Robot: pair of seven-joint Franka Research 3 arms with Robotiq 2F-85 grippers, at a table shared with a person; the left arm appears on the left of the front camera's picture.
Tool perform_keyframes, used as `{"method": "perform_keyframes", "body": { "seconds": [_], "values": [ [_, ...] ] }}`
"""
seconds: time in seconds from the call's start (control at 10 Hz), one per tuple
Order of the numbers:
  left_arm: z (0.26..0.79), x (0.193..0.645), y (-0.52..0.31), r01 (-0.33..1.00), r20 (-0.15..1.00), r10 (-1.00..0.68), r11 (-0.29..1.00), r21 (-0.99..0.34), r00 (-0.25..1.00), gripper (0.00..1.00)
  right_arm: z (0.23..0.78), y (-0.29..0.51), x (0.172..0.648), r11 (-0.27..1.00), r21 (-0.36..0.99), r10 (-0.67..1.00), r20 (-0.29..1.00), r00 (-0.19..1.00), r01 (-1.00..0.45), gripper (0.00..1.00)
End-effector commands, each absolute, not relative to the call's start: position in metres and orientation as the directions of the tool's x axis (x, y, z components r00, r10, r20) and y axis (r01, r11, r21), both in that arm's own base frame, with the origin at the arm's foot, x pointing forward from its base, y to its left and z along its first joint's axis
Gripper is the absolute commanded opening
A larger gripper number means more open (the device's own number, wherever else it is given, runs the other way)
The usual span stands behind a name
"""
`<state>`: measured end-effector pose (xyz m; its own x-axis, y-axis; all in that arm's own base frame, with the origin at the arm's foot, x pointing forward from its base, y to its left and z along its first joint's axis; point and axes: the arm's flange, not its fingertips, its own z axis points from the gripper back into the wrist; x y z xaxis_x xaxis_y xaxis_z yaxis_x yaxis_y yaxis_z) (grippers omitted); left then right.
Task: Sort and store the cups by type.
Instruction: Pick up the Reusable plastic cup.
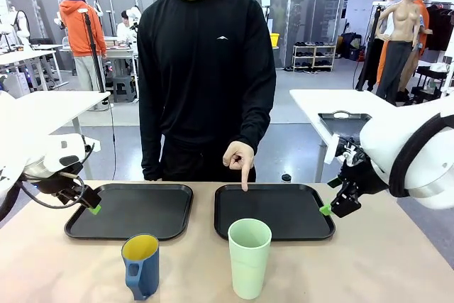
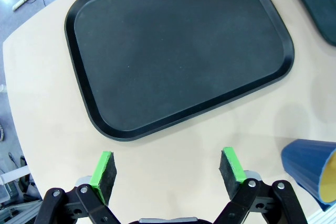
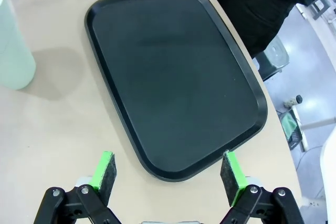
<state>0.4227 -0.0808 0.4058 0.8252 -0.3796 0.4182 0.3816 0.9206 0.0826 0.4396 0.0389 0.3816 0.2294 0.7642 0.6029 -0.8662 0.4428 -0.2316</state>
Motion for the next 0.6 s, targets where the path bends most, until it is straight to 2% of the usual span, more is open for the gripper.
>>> {"method": "perform_keyframes", "body": {
  "seconds": [0.0, 0.2, 0.4, 0.5],
  "values": [
    [0.406, 0.422, -0.080, 0.381, 0.414, -0.379, 0.921, 0.079, 0.828, 1.00, 0.394, 0.039, 0.439, 0.432, -0.254, 0.773, 0.598, 0.211, -0.866, 1.00],
    [0.406, 0.422, -0.080, 0.381, 0.414, -0.379, 0.921, 0.079, 0.828, 1.00, 0.384, 0.039, 0.440, 0.439, -0.239, 0.767, 0.601, 0.223, -0.866, 1.00],
    [0.406, 0.422, -0.080, 0.381, 0.414, -0.379, 0.921, 0.079, 0.828, 1.00, 0.363, 0.037, 0.434, 0.247, -0.226, 0.756, 0.653, 0.042, -0.942, 1.00],
    [0.406, 0.422, -0.080, 0.381, 0.414, -0.379, 0.921, 0.079, 0.828, 1.00, 0.357, 0.034, 0.432, 0.198, -0.228, 0.737, 0.676, -0.008, -0.953, 1.00]
  ]
}}
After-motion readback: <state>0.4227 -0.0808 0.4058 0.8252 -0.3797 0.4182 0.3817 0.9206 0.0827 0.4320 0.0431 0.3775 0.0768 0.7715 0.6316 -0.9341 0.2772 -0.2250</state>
